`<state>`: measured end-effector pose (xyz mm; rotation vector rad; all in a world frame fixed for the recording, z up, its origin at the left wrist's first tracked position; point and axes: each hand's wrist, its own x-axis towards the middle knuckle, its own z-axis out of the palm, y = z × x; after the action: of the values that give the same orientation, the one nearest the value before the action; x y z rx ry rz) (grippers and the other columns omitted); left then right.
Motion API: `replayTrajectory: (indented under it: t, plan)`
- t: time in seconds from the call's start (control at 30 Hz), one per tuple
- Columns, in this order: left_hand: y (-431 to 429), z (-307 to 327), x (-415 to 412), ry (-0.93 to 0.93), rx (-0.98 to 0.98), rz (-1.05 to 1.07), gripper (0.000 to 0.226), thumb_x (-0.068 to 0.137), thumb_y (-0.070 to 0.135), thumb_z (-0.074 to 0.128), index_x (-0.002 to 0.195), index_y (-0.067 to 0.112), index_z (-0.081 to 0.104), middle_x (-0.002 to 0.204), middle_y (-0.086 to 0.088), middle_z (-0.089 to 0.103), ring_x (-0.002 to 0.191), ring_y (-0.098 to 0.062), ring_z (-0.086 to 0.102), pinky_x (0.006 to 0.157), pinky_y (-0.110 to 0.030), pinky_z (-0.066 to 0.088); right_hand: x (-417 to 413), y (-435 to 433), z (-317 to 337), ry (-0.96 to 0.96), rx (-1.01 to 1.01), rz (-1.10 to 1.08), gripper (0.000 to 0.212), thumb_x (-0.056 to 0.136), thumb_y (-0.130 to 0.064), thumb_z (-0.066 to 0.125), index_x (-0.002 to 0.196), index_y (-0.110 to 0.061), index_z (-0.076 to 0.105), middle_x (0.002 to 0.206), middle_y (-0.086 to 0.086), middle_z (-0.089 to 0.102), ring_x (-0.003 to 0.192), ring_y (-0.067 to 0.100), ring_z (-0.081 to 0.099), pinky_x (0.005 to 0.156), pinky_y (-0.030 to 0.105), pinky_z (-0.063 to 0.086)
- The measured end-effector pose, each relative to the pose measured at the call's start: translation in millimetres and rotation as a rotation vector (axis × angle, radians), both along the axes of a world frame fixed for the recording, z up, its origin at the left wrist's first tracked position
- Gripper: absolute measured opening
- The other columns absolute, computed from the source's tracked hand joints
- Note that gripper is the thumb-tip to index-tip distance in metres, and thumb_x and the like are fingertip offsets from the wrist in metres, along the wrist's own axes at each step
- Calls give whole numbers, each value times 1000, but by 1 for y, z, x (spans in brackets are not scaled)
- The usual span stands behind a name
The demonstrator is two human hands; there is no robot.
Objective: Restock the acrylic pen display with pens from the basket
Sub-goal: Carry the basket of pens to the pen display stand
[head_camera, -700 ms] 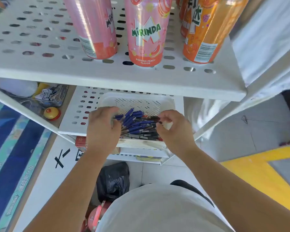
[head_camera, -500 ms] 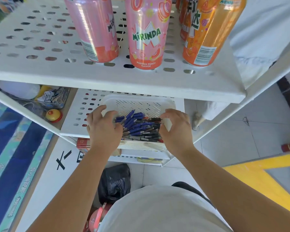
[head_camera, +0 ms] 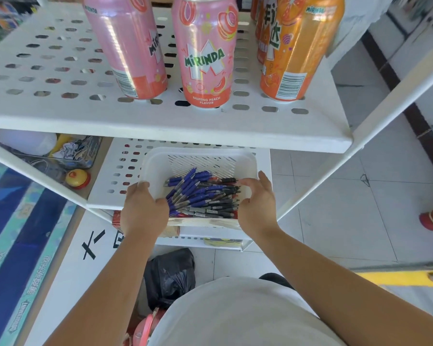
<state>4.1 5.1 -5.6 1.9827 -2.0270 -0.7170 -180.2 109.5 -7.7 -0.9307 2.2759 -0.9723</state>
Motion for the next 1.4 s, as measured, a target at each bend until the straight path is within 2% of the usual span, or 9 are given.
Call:
replayTrajectory:
  t: [0.1,0.2,0.3,0.57,0.7,0.97,1.1,1.2,1.4]
  plan:
    - [2,1,0,55,-2,35,55,89,9,56,143,10,46,147,-9,45,126,-33,51,91,-45,46,2,1,2,7,-18,-5,61,83,16,42,135,-12,57,153,2,39,137,24,42,109,35,44]
    - [8,0,3,91,-19,89,54,89,7,55,143,11,47,148,-9,47,129,-34,50,97,-48,46,4,6,8,22,-22,16,63,81,21,37,134,-7,56,147,3,47,128,23,47,87,-3,38]
    - [15,-1,11,82,-31,164,52,90,8,54,142,13,49,147,-7,49,129,-35,50,98,-50,47,6,9,9,-16,-9,65,65,80,24,37,136,-3,53,148,7,46,129,23,44,67,-14,22]
    - [28,7,30,151,-60,409,50,91,12,53,141,11,52,145,-13,52,132,-35,49,109,-50,41,17,-10,8,-73,6,256,65,85,19,38,144,-7,45,159,4,34,147,15,27,103,-1,10]
    - [52,11,30,137,-75,581,52,89,11,53,141,11,52,143,-12,54,127,-35,51,104,-48,45,12,-19,10,-71,-6,402,58,86,20,38,140,0,48,155,6,39,139,18,36,79,-16,12]
    - [133,14,7,57,-49,961,61,82,-4,47,142,8,49,144,-13,51,132,-33,46,108,-43,38,-9,-16,11,-40,-67,806,54,87,20,43,137,1,51,142,12,51,126,21,47,78,-13,24]
    - [189,15,-16,58,-87,1182,64,81,-3,47,144,12,49,145,-10,51,133,-31,46,109,-42,39,-18,0,11,-32,-69,982,45,85,19,41,128,8,53,135,19,54,120,31,50,95,23,35]
    - [235,11,-32,43,-100,1323,65,81,-3,47,144,12,49,146,-10,50,134,-30,46,109,-41,39,-22,20,9,-23,-82,1133,48,88,17,43,133,4,52,139,16,53,126,27,48,94,10,27]
    - [317,0,-77,110,-67,1549,65,83,-3,45,146,13,44,149,-7,45,136,-28,44,107,-40,39,-34,66,0,28,-6,1361,48,89,16,42,135,4,50,140,18,53,128,31,49,101,27,36]
